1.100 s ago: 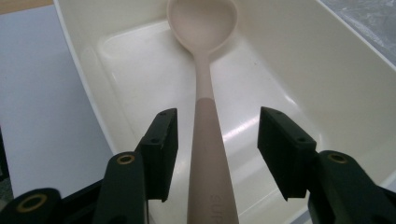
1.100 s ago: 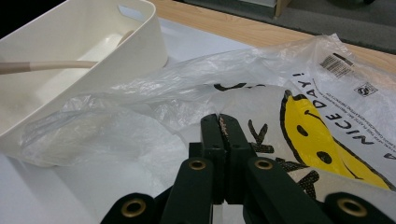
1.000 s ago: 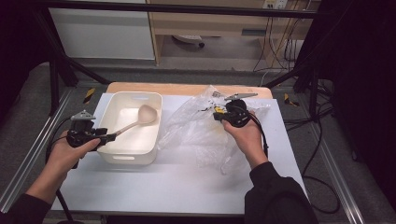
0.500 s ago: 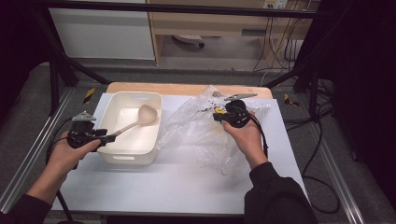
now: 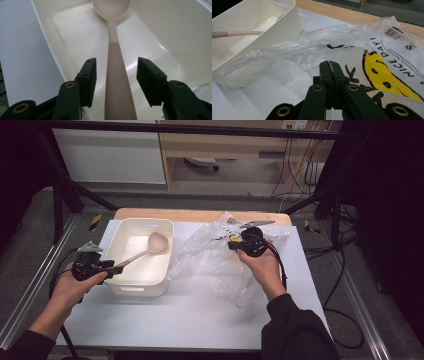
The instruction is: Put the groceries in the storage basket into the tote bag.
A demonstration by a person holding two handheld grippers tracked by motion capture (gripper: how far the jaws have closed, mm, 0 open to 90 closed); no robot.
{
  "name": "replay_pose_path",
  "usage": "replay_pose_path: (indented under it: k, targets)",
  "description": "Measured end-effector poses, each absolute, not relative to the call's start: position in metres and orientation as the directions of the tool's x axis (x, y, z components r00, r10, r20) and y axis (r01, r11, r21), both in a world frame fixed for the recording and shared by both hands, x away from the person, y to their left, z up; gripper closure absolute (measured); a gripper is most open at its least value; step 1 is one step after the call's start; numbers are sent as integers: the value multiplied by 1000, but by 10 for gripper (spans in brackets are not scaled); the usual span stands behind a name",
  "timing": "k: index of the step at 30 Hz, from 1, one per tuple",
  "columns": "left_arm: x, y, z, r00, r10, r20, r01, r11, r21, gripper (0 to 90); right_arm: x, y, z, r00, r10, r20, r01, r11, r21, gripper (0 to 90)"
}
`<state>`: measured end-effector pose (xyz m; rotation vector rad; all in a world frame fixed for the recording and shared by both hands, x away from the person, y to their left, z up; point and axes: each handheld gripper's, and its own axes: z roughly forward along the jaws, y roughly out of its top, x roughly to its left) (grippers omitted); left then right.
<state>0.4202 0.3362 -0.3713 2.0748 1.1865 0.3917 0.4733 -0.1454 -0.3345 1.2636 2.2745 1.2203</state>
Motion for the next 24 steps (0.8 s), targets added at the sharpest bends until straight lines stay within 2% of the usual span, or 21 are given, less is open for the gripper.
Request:
replay_pose_path:
  k: [24]
  targets:
    - [421, 334, -377, 527, 847, -71, 634, -336, 697, 517, 474, -145, -338, -587, 794, 159, 575, 270, 772, 900]
